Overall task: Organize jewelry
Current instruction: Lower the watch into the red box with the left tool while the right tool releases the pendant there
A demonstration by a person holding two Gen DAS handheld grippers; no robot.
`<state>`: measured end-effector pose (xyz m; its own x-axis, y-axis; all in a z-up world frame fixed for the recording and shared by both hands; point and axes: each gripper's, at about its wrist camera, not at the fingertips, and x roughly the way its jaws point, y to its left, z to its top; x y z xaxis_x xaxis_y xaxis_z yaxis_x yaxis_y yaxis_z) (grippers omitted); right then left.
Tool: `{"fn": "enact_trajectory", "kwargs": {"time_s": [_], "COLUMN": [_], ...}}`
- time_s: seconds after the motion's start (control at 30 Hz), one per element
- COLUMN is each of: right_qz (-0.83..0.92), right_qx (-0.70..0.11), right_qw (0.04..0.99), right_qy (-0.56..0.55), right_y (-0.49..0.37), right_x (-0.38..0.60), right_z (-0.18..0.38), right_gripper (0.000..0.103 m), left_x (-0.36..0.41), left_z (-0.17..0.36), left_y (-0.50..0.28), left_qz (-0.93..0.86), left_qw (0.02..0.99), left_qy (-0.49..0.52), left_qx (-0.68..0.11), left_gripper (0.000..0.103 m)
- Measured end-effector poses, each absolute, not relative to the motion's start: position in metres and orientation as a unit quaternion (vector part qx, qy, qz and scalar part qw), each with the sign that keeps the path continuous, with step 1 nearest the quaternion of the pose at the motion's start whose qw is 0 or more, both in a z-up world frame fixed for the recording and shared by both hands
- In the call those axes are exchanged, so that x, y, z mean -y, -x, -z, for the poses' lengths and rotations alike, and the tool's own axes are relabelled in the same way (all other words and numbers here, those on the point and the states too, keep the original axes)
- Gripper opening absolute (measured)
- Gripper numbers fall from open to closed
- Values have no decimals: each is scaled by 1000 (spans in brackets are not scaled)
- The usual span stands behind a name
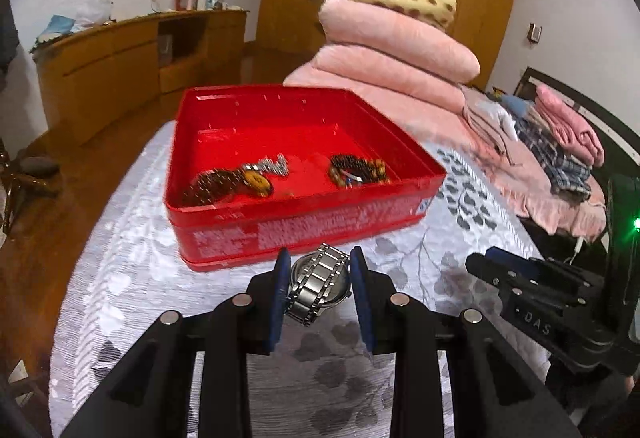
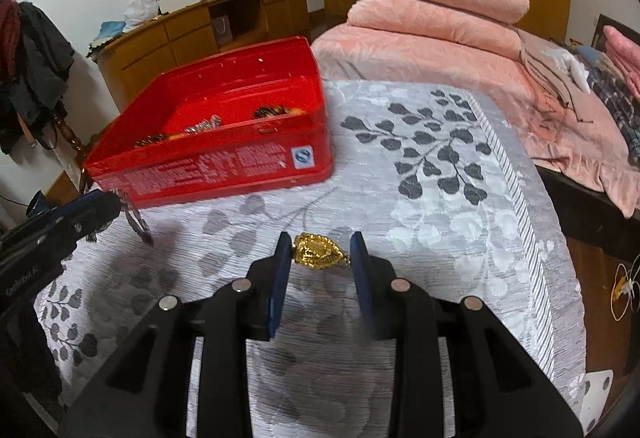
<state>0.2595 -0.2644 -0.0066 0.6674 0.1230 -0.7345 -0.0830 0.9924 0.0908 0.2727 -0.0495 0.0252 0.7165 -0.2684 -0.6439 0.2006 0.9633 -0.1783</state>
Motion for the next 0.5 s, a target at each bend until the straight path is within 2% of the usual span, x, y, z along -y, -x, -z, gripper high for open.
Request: {"fn": "enact_trajectory", "kwargs": {"time_s": [0.5], "right_qz": [-95], "right_qx": [-351], "right_qw": [932], "right_qy": [-3], "right_y": [-264], "right_x": [239], "right_z": [-53], "right_gripper": [29], "left_x": [27], "left_z": [-75], "left_y": [-272], "left_qz": [121], "left_qw": [946], "left_qy": [76], "left_qx": [-291], "left_gripper": [30]}}
